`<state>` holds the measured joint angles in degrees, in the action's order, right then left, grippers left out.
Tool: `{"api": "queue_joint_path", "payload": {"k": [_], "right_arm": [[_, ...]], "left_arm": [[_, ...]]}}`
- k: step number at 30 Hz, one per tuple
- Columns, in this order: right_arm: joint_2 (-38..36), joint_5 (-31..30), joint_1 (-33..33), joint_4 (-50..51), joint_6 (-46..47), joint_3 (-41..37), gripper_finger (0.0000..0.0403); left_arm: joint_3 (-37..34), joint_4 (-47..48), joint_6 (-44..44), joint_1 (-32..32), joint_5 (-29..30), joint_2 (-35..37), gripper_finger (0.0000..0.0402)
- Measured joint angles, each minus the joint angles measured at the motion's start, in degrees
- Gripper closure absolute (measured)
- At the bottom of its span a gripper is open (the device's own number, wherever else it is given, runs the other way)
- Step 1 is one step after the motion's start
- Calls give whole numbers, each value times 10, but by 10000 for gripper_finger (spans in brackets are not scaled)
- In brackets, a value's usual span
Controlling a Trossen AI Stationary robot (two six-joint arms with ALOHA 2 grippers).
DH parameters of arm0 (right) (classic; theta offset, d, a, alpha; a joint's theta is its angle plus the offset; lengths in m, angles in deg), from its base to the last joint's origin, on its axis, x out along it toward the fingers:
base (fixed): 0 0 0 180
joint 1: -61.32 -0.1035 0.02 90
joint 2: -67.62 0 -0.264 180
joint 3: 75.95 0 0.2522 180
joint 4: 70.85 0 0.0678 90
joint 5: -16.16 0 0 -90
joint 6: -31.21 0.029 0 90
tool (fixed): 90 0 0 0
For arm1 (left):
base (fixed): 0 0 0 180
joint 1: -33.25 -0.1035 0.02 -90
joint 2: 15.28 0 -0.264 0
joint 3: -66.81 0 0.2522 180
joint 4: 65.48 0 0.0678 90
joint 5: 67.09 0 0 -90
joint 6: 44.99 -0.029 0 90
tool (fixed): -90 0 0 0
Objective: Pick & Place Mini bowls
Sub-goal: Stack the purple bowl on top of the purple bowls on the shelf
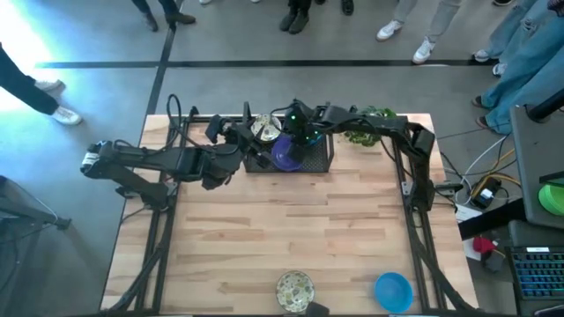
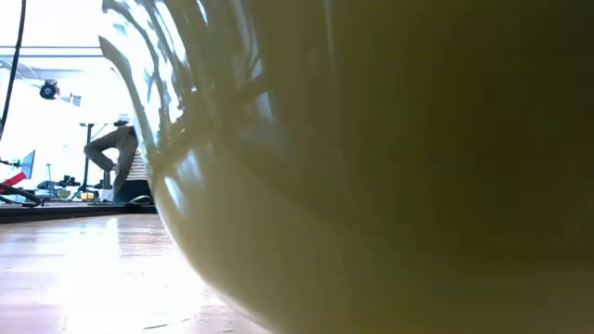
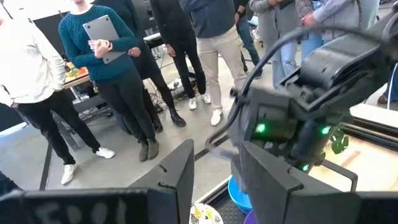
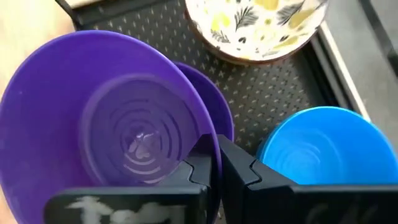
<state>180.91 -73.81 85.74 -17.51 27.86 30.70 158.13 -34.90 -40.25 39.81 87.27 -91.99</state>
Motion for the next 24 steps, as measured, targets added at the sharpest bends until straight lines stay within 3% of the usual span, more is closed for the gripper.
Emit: {"api": "queue_joint_path", "payload": {"k": [8,24], "right_arm": [[37,0,0,6,-4,16,392],[38,-1,2,6,-10,13,391]], "left_arm": [[0,0,0,0,0,0,275],[0,0,0,0,0,0,275]]}}
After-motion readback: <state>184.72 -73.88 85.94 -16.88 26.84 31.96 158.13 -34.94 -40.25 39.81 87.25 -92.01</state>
